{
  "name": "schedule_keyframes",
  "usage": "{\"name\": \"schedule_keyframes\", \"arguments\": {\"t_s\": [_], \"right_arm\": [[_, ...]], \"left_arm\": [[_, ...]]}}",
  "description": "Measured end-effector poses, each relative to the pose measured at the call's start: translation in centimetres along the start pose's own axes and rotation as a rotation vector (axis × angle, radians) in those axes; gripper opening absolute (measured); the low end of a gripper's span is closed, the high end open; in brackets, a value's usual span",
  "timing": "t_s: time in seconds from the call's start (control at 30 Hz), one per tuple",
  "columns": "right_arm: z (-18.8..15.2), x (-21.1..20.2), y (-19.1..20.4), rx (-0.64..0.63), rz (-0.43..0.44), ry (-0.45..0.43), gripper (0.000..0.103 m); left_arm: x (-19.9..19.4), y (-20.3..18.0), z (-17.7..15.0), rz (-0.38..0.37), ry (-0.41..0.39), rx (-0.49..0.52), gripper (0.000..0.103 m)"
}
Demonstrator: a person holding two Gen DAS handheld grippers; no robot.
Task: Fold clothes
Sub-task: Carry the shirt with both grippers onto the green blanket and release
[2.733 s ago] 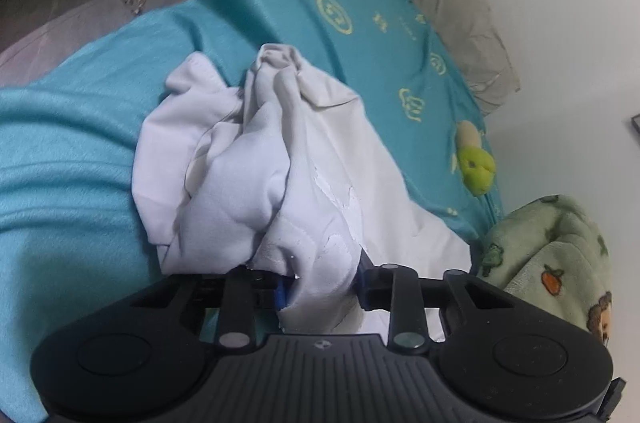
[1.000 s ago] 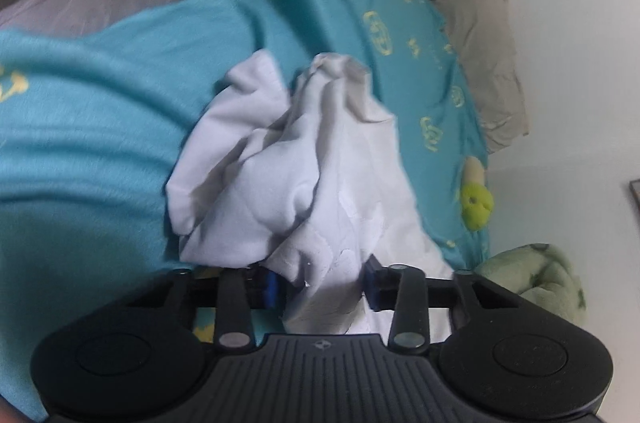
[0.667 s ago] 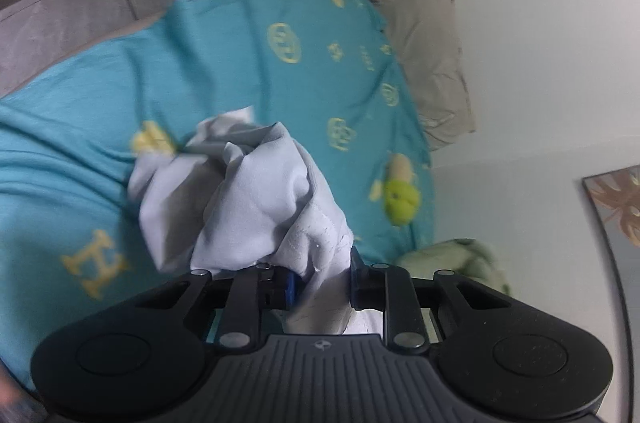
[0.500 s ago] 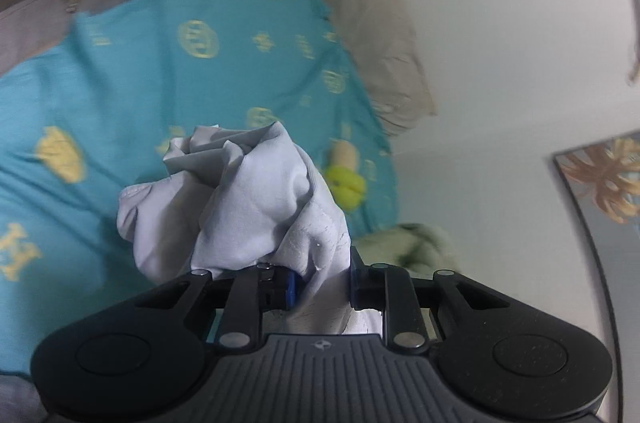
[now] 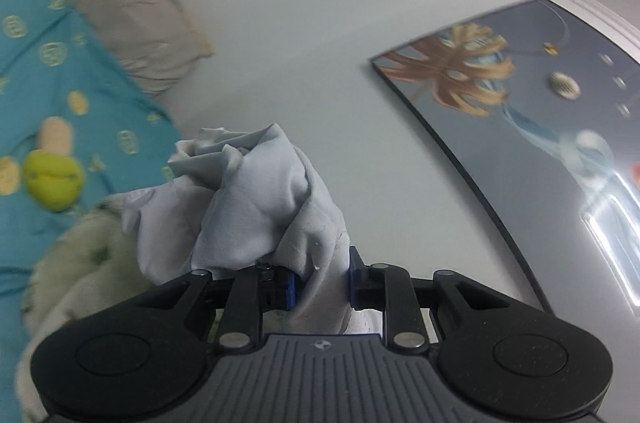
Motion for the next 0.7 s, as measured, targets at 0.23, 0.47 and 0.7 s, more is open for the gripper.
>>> {"name": "schedule_keyframes", "arguments": {"t_s": [0.23,0.47,0.7], "right_arm": [[-2.2,-2.5,-11.1,0.036,-0.207,-0.021,0.017],[-10.8,-6.7,-17.0,0.089,-0.270,0.010,0.017],[-12.0,-6.7,-16.1,0.098,-0.331,0.057,0.021]], "left_arm": [[6.6,5.3,-10.9,0.084,0.142,0.116,0.025],[1.4,11.6,-16.7,0.139,0.189,0.268,0.030],[1.4,10.5,-15.9,0.252,0.227,0.426,0.059]]}}
Point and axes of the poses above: each gripper's, at about its wrist camera, not at the fingertips, and x roughly the way its jaws point, y to its left, z to its top, the point moved 2 cm from there along x, roughly the way its jaws point, and after that the axes turned 9 degrees about -x, right-handed, at the moved point
